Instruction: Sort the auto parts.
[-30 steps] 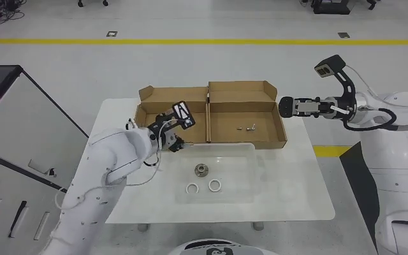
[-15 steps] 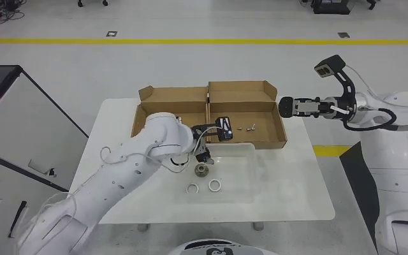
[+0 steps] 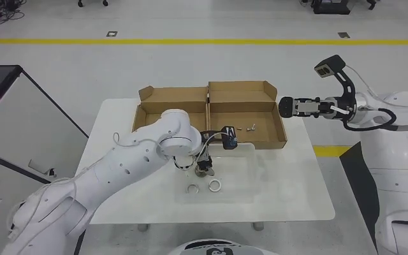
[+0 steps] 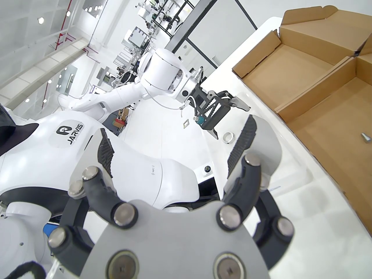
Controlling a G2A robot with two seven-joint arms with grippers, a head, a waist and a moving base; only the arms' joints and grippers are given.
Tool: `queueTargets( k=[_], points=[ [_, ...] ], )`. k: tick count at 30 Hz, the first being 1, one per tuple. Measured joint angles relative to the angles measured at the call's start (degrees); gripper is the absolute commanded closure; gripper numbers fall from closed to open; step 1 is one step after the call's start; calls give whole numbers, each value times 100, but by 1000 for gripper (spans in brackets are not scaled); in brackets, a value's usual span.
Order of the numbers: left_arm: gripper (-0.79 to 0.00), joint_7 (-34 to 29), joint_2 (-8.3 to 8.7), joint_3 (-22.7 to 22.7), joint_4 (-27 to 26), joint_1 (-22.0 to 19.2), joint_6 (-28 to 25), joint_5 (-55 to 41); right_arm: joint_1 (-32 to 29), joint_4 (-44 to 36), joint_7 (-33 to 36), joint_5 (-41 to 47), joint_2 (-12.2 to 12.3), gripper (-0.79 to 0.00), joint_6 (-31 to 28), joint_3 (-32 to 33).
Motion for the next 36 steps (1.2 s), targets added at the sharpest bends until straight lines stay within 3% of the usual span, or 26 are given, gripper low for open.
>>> queueTargets(
  k=[10,15,24,30,36],
  points=[
    [-785,0,0,21,9,8,-1,7,0,0,0,0,0,-785,0,0],
    [-785,-158,-79,678,81,-366,156,33,0,0,0,0,0,-785,0,0],
    [-785,-212,-485,1760,824,-1267,212,-751,0,0,0,0,0,-785,0,0],
    [-785,-100,-731,1961,1164,-1344,100,-701,0,0,0,0,0,-785,0,0],
    [-699,-100,-921,1958,1300,-1161,99,-450,0,0,0,0,0,-785,0,0]
  ],
)
